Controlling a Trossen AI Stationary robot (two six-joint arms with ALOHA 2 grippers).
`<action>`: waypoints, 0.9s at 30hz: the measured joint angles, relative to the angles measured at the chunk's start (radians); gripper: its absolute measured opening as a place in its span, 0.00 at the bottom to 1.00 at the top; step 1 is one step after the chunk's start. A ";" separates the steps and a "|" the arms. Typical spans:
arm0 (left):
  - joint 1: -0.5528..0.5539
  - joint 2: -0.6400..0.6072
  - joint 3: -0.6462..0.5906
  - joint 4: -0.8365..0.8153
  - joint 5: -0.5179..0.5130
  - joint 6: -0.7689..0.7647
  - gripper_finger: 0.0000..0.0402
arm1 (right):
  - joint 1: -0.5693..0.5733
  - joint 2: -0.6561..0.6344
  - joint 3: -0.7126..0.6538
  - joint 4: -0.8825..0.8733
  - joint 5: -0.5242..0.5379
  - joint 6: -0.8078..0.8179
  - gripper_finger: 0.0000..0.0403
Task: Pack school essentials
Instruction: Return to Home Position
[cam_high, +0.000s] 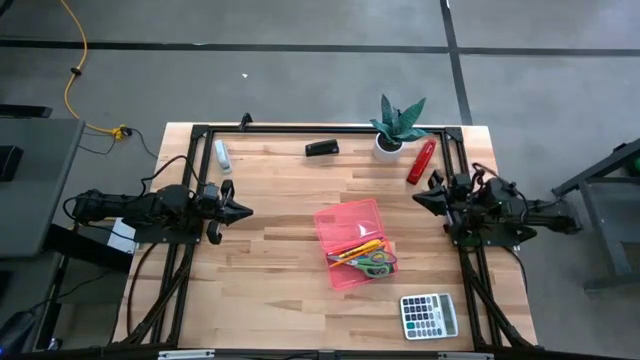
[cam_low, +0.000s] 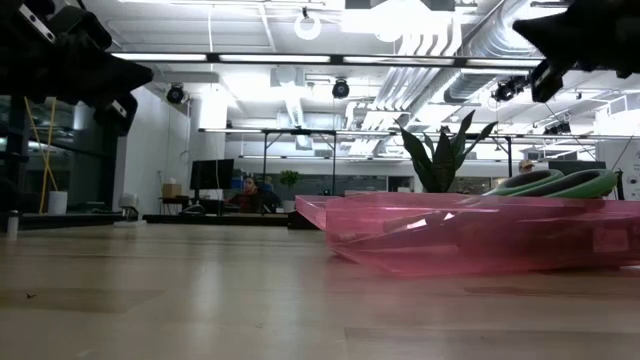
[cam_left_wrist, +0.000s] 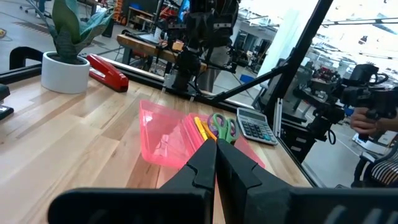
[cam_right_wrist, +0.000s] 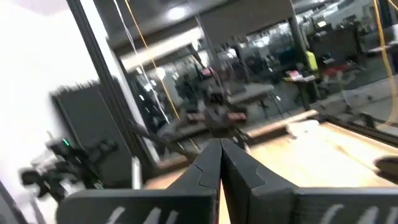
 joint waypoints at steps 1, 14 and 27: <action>0.000 0.000 0.000 0.000 0.000 0.000 0.00 | 0.000 0.000 -0.001 -0.020 0.000 -0.007 0.00; 0.000 0.000 0.000 0.001 0.000 0.000 0.00 | 0.000 -0.001 -0.074 -0.178 0.089 -0.071 0.00; 0.000 0.000 0.000 0.000 0.000 0.000 0.00 | 0.000 0.017 -0.097 -0.124 0.071 -0.250 0.00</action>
